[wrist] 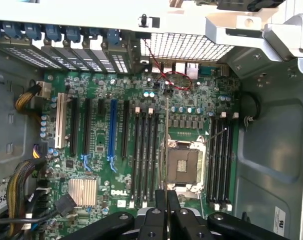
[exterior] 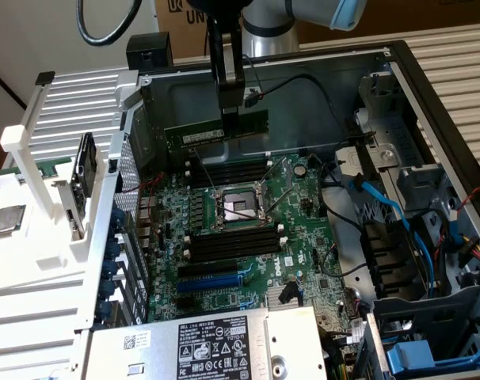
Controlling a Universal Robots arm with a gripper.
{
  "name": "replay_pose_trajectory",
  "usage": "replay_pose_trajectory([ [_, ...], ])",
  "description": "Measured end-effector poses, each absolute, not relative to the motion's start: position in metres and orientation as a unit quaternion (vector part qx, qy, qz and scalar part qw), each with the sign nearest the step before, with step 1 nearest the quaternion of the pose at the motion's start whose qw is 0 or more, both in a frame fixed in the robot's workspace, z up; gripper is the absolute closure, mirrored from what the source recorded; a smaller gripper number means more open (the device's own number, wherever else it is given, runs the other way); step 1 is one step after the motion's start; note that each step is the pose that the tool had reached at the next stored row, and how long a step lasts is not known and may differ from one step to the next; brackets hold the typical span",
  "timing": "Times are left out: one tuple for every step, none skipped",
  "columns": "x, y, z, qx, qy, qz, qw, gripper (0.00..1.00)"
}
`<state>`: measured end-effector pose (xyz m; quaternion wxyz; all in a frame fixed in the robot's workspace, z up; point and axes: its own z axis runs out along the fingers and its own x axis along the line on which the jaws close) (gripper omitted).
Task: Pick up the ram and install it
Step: 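Insert the ram into the slot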
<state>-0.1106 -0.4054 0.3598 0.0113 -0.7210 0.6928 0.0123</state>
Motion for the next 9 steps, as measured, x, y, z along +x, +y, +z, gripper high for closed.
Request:
replay_pose_trajectory([
  [-0.1106, -0.4054, 0.3598, -0.721, 0.693, 0.012, 0.011, 0.87],
  [-0.1106, -0.4054, 0.3598, -0.721, 0.693, 0.013, 0.012, 0.87],
  [-0.1106, -0.4054, 0.3598, -0.721, 0.693, 0.013, 0.012, 0.87],
  [-0.1106, -0.4054, 0.3598, -0.721, 0.693, 0.013, 0.012, 0.87],
  [-0.1106, -0.4054, 0.3598, -0.721, 0.693, 0.013, 0.012, 0.87],
  [-0.1106, -0.4054, 0.3598, -0.721, 0.693, 0.013, 0.012, 0.87],
  [-0.1106, -0.4054, 0.3598, -0.721, 0.693, 0.013, 0.013, 0.87],
  [-0.1106, -0.4054, 0.3598, -0.721, 0.693, 0.014, 0.013, 0.87],
  [-0.1106, -0.4054, 0.3597, -0.721, 0.693, 0.014, 0.013, 0.87],
])
